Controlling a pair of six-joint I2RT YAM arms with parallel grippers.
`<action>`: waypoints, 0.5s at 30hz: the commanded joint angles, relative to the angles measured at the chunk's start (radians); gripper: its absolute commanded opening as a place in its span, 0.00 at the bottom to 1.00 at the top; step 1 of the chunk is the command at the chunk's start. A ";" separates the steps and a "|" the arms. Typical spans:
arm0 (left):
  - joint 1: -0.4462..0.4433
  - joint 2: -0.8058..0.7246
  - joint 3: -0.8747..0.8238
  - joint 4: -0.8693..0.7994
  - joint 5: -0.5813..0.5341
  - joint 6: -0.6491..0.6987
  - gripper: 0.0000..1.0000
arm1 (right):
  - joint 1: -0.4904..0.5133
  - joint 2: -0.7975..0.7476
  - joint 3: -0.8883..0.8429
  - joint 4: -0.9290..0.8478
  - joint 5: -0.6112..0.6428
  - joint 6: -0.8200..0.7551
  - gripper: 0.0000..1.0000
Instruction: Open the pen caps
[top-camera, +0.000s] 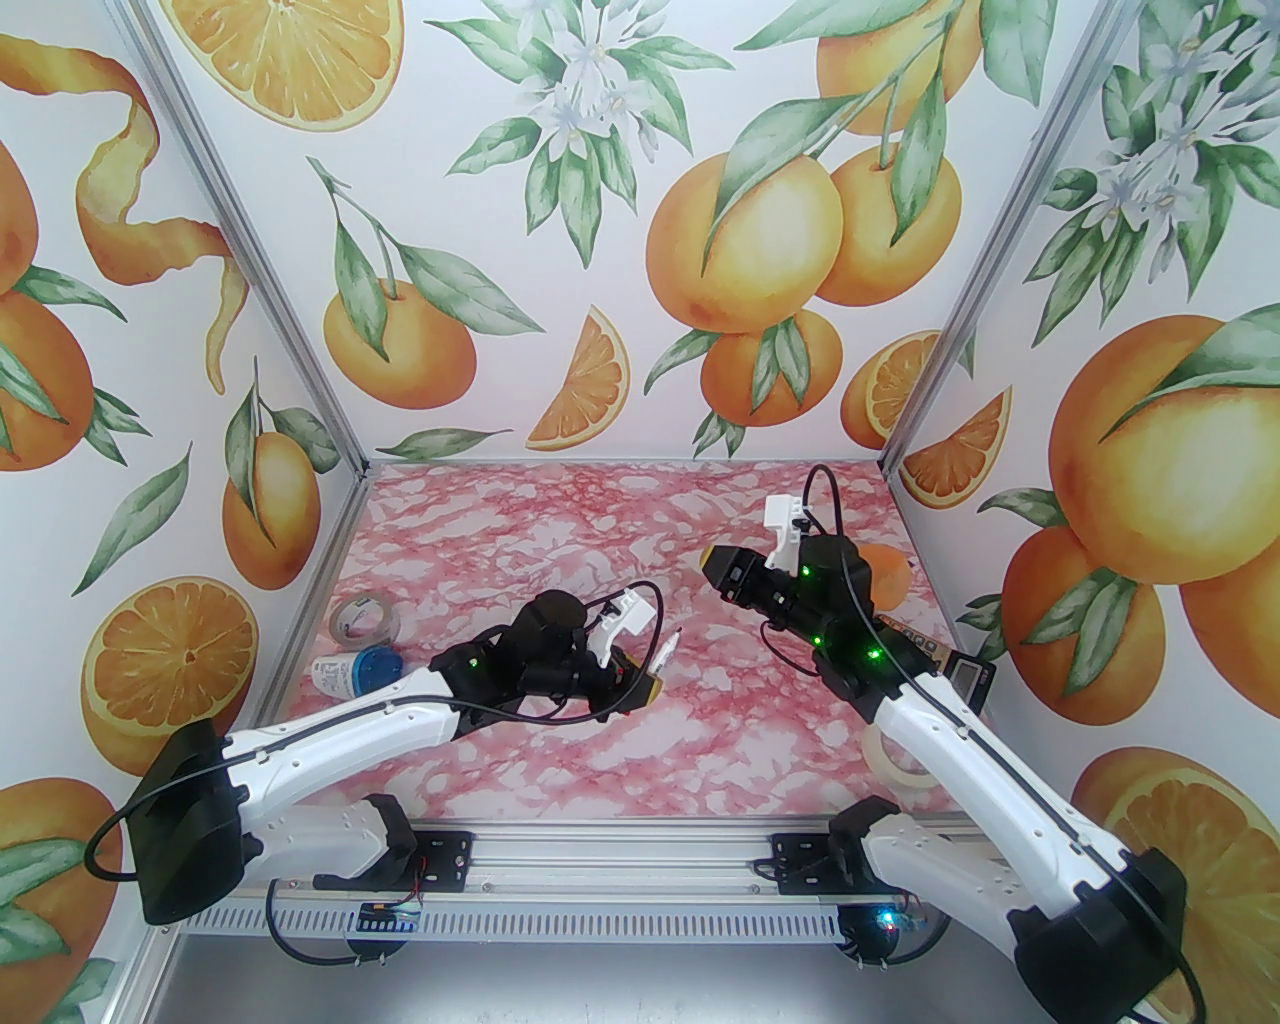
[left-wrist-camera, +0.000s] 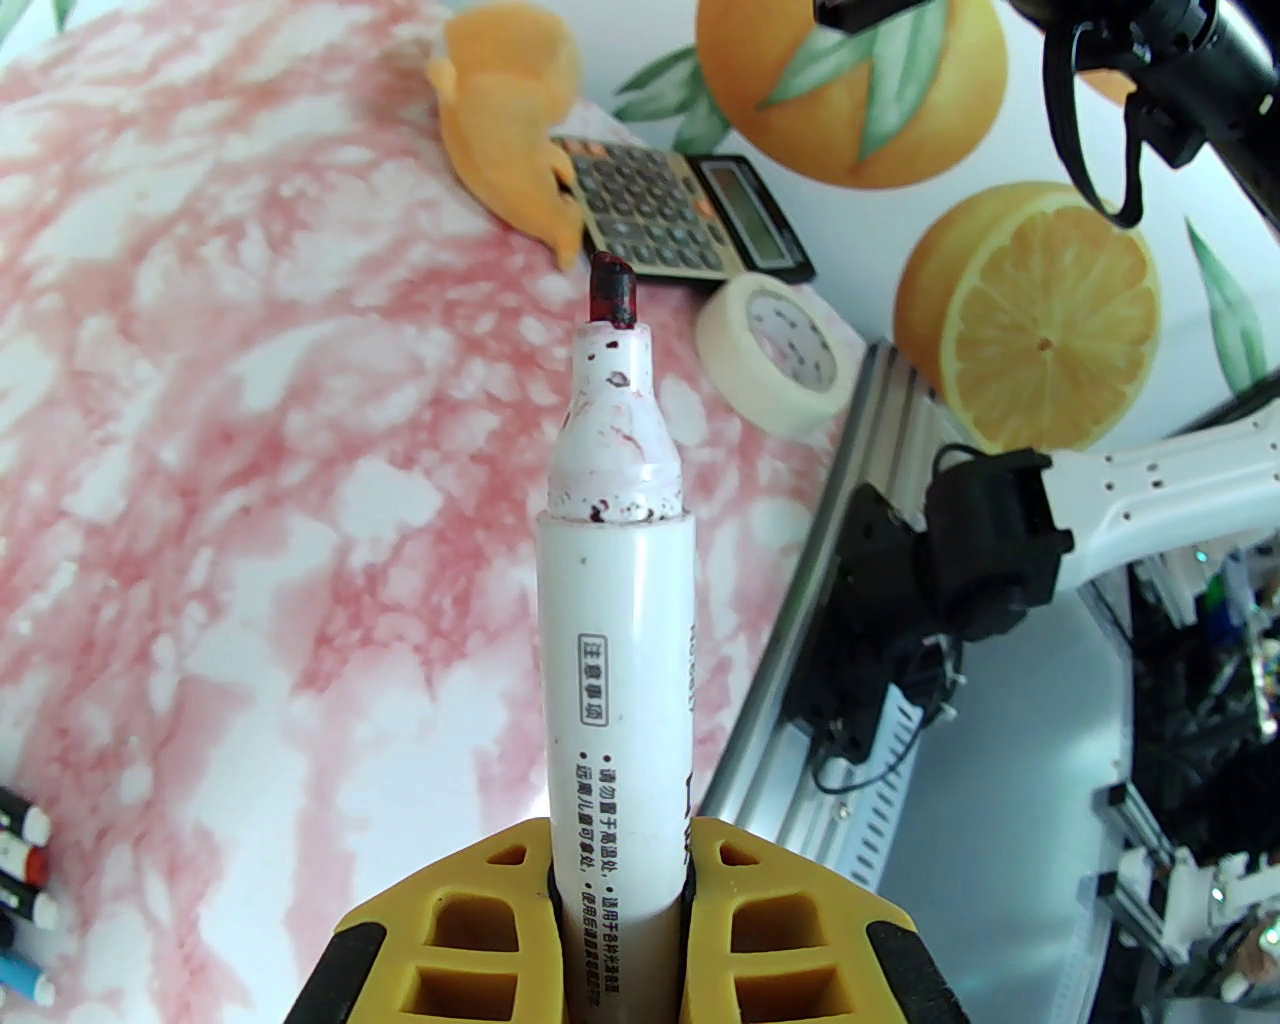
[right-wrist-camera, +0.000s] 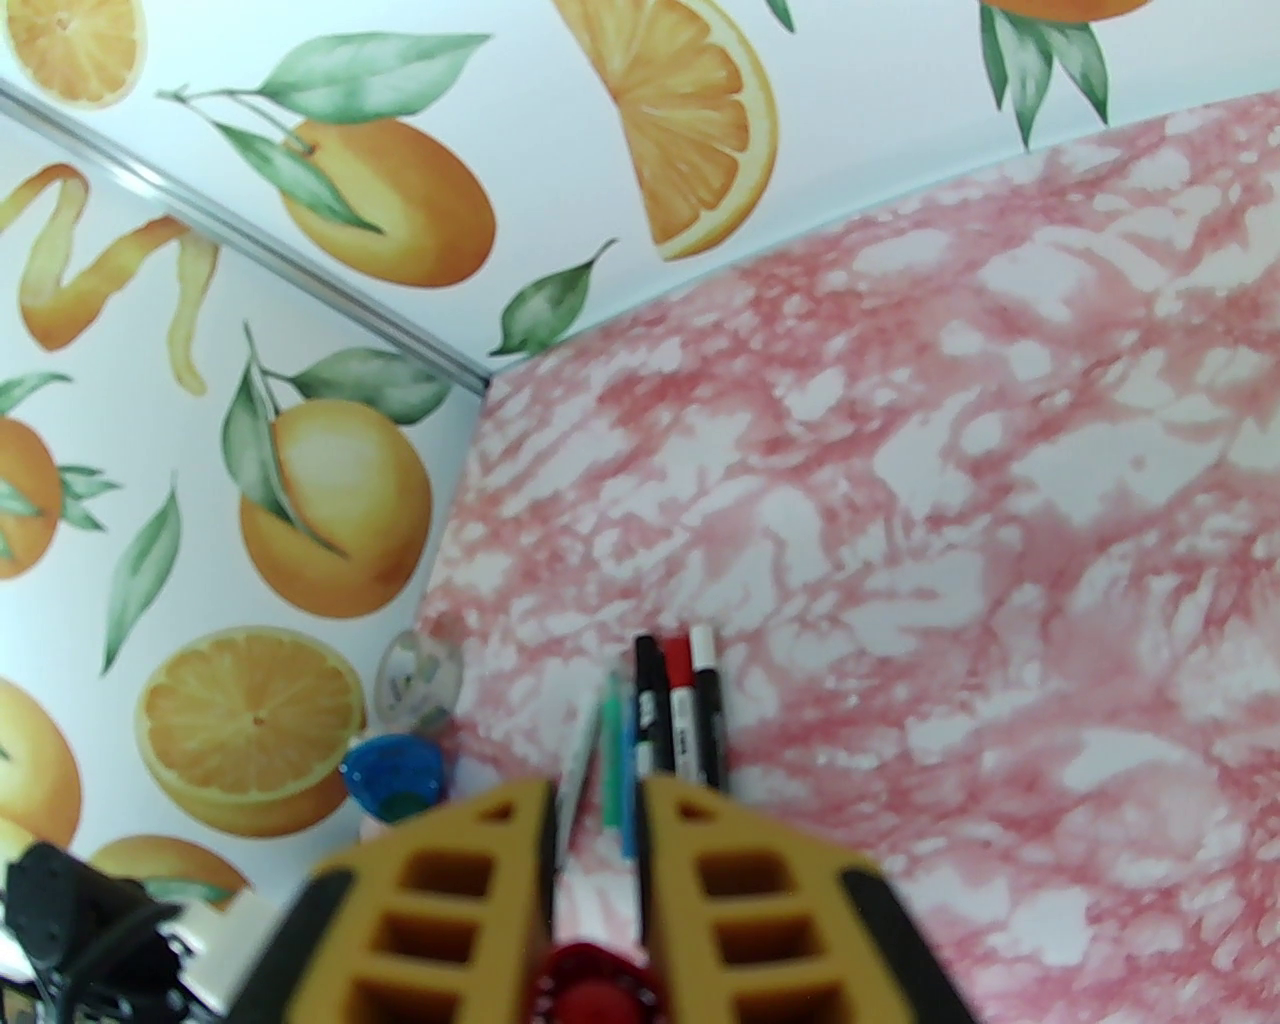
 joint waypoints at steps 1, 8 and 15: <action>0.004 -0.052 -0.009 -0.004 -0.108 -0.005 0.00 | -0.005 -0.001 0.007 -0.080 -0.005 -0.065 0.09; 0.003 -0.121 -0.026 -0.057 -0.225 0.003 0.00 | 0.012 0.017 0.008 -0.267 0.086 -0.175 0.10; 0.004 -0.191 -0.029 -0.119 -0.263 0.022 0.00 | 0.081 0.133 0.056 -0.329 0.212 -0.221 0.11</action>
